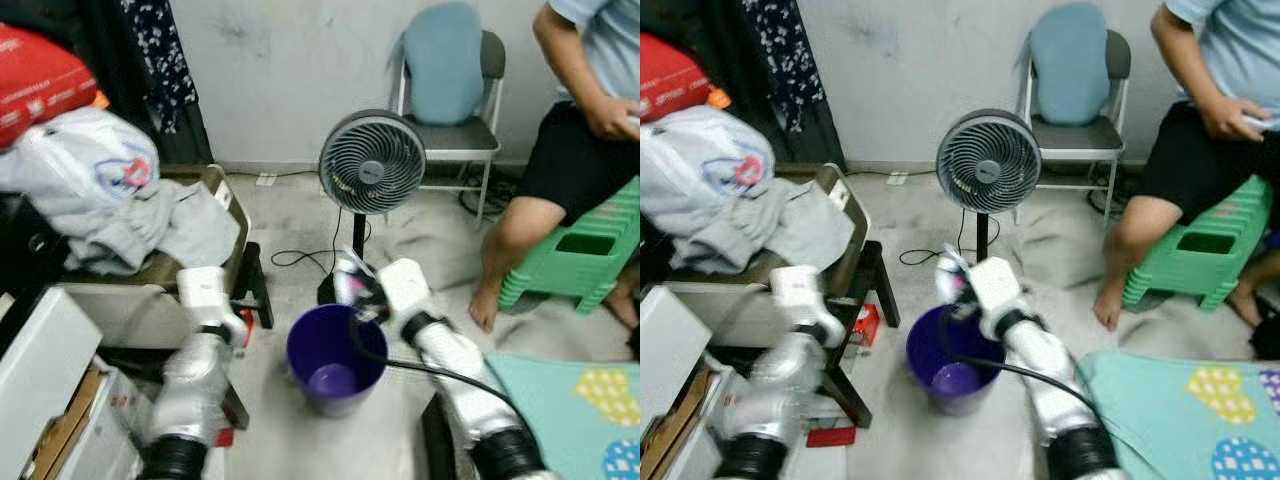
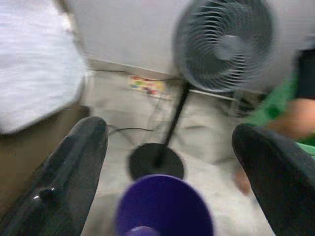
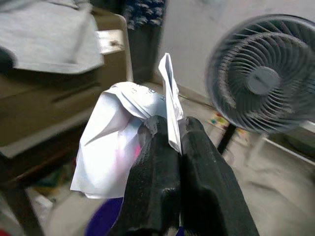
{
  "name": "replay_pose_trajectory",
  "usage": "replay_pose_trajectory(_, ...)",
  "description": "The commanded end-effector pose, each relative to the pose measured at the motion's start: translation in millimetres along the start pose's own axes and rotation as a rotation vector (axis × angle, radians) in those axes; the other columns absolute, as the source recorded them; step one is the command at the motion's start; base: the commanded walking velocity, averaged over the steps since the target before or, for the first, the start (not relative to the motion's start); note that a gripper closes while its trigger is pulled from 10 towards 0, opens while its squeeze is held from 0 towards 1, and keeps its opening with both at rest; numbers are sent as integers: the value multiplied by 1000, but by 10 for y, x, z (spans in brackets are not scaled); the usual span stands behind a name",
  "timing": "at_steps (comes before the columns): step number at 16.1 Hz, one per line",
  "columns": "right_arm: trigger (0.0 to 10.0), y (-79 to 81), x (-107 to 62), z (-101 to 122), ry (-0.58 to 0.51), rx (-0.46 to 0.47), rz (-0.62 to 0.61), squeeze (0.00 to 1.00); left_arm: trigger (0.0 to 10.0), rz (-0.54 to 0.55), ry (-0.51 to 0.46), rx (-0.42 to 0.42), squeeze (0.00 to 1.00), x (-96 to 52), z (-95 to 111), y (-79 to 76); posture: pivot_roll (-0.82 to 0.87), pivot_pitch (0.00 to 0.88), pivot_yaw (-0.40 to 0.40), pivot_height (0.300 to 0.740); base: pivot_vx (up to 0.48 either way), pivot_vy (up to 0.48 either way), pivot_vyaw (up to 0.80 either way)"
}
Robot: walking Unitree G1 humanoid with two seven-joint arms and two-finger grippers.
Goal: Clean up the room
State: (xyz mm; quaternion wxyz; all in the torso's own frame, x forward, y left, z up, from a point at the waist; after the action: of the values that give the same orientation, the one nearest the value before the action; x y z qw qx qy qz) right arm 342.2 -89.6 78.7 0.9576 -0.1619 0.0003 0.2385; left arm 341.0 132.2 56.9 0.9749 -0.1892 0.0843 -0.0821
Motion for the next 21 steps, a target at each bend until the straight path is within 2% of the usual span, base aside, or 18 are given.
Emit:
replay_pose_trajectory(1, 10000, 40, 40, 81, -30, 4, 10, 0, 10000, -17, -37, 20, 0, -3, 118, 20, -135, 0, 20, 740, 0, 0, 0)
replay_pose_trajectory(21, 10000, 36, 46, 60, -24, 3, 17, 0, 10000, -40, -36, 15, 0, -7, 114, -4, -134, 0, 17, 740, 280, 0, 0)
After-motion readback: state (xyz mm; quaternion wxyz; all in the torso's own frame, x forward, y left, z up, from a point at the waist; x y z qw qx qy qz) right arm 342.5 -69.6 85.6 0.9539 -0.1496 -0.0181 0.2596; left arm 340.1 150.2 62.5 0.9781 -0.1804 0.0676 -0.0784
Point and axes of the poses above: a point about 5 cm out from each wrist's last joint towards the gripper, its own x axis pointing out of the wrist towards the gripper, its own z axis along the axis of the wrist's last joint, y = z × x, the point moved 4 cm from there along x, pointing out of the wrist towards the gripper, and after that the axes turned 7 degrees about -x, right-handed, at the moved point
